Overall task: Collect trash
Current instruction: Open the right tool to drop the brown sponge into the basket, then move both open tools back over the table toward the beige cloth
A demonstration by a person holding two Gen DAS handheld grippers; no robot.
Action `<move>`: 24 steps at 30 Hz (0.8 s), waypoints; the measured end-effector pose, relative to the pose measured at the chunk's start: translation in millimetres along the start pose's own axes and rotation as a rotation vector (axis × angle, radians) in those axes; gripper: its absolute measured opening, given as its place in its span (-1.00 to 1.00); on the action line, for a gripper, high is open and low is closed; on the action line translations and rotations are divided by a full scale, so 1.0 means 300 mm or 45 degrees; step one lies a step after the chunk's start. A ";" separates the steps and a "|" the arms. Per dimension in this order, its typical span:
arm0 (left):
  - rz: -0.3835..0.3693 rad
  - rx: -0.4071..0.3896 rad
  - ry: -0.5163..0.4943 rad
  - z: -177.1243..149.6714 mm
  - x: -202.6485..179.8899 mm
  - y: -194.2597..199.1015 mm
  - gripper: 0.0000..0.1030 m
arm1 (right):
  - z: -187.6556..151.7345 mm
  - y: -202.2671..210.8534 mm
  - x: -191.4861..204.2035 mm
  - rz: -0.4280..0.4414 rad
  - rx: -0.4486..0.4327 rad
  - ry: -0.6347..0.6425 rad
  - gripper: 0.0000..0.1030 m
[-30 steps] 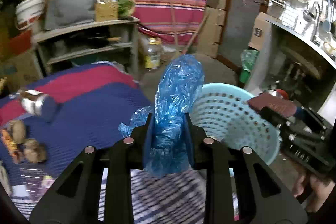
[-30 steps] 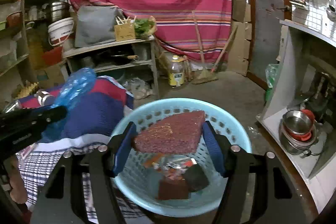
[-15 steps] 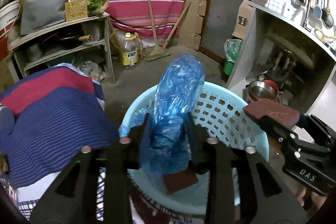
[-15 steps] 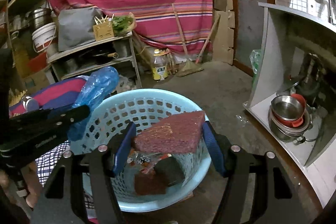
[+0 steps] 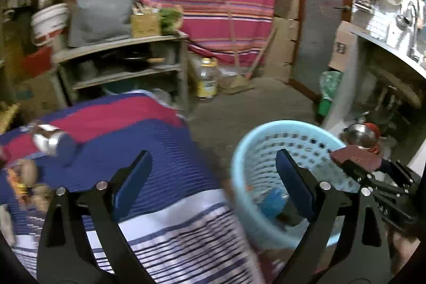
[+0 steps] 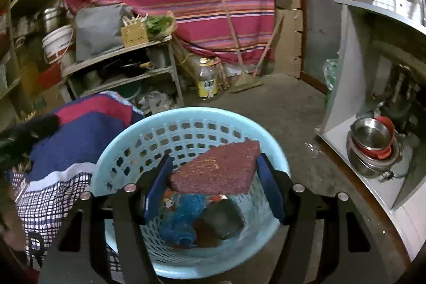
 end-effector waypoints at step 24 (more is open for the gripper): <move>0.320 -0.051 0.104 -0.092 0.450 0.351 0.89 | 0.049 0.031 0.291 0.013 -0.016 0.046 0.70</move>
Point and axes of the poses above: each gripper's, at about its wrist camera, not at the fingertips, and y roughly against the way its jaws point, x to its left, z to its top, the point moved 10 cm from there along -y, roughly the way its jaws point, and after that the axes turned 13 degrees about -z, right-handed, at the moved point
